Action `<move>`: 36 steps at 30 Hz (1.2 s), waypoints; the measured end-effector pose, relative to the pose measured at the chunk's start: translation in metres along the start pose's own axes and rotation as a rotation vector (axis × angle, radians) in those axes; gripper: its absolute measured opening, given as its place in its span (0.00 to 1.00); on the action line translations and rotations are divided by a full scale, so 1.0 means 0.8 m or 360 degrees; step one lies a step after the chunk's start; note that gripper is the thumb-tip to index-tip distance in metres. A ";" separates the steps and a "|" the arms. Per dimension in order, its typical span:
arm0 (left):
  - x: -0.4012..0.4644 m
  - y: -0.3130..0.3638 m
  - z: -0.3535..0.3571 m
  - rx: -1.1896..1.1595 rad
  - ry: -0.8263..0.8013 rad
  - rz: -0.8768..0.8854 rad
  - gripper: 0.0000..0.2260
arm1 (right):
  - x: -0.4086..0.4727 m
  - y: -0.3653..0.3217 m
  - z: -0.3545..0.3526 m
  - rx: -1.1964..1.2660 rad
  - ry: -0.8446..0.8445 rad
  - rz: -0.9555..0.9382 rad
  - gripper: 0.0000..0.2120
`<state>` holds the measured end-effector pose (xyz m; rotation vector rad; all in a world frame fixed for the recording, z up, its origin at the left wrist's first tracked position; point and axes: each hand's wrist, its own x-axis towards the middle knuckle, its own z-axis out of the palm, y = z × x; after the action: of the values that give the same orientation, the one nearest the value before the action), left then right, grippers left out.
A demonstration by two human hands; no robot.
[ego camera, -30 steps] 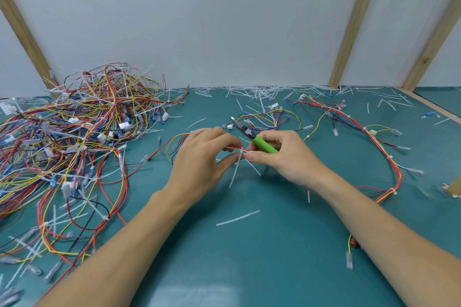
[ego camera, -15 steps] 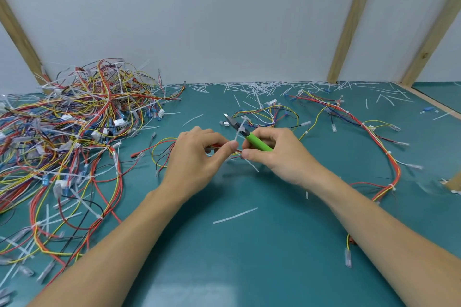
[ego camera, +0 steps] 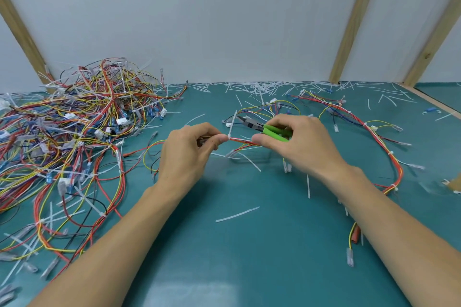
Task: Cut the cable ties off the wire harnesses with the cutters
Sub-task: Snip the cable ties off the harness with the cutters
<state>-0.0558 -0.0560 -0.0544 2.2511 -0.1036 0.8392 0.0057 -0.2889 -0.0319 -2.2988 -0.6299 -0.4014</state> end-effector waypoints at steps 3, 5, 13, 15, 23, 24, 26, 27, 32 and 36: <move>0.002 -0.003 -0.003 0.0052 0.0077 -0.0083 0.06 | 0.002 0.003 -0.007 -0.0117 -0.0050 -0.0053 0.24; 0.003 -0.004 0.000 -0.0054 0.0017 -0.0138 0.05 | 0.002 0.002 -0.009 -0.0152 -0.0069 -0.0095 0.26; 0.000 0.006 0.003 -0.0160 -0.0036 -0.0097 0.07 | -0.001 -0.007 -0.009 -0.0199 -0.0026 -0.0204 0.22; -0.002 0.007 0.004 -0.0194 -0.0062 -0.0113 0.07 | -0.001 -0.008 -0.009 -0.0204 -0.0033 -0.0210 0.22; -0.003 0.002 0.005 -0.0182 -0.0061 -0.0129 0.08 | -0.001 -0.007 -0.009 -0.0228 -0.0048 -0.0225 0.21; -0.003 0.002 0.005 -0.0189 -0.0057 -0.0136 0.08 | -0.001 -0.007 -0.009 -0.0229 -0.0050 -0.0226 0.20; -0.002 0.000 0.005 -0.0184 -0.0047 -0.0138 0.09 | -0.001 -0.007 -0.009 -0.0229 -0.0056 -0.0229 0.20; -0.002 -0.001 0.004 -0.0174 -0.0043 -0.0132 0.09 | -0.001 -0.007 -0.009 -0.0226 -0.0057 -0.0228 0.20; -0.002 -0.001 0.007 -0.0175 -0.0063 -0.0131 0.08 | -0.003 -0.008 -0.007 -0.0200 -0.0038 -0.0226 0.19; -0.003 0.001 0.006 -0.0169 -0.0074 -0.0091 0.07 | -0.004 -0.008 -0.004 -0.0210 -0.0069 -0.0236 0.19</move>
<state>-0.0554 -0.0600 -0.0577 2.1642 -0.1026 0.7341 -0.0003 -0.2881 -0.0279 -2.3989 -0.8207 -0.4762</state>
